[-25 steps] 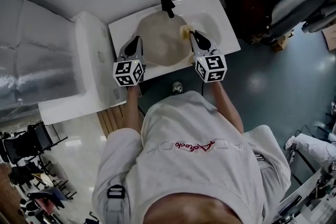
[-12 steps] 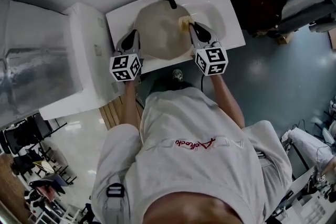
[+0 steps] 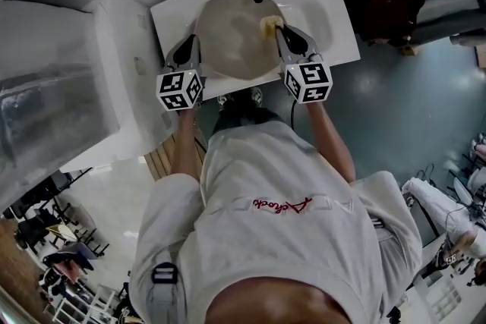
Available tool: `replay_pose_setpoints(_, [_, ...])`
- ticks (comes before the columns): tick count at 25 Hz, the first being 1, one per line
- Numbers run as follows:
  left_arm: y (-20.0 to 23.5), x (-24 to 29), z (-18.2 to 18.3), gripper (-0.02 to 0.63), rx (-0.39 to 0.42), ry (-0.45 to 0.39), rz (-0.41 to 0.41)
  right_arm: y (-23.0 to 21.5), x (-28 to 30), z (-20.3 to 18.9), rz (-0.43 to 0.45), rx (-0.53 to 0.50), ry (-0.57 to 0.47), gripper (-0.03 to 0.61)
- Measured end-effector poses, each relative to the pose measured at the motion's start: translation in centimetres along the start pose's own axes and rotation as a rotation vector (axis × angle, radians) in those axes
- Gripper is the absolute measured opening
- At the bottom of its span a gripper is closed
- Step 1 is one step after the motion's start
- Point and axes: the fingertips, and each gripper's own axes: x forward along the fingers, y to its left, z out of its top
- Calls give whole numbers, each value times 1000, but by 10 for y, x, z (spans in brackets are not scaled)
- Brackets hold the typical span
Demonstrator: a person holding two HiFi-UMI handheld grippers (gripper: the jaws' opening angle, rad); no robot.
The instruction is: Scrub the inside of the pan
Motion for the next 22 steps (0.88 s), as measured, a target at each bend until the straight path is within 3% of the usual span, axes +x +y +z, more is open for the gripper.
replay_pose_setpoints(22, [45,37,-40,0,-75,81,13,6,44,-43,-11,10,133,32])
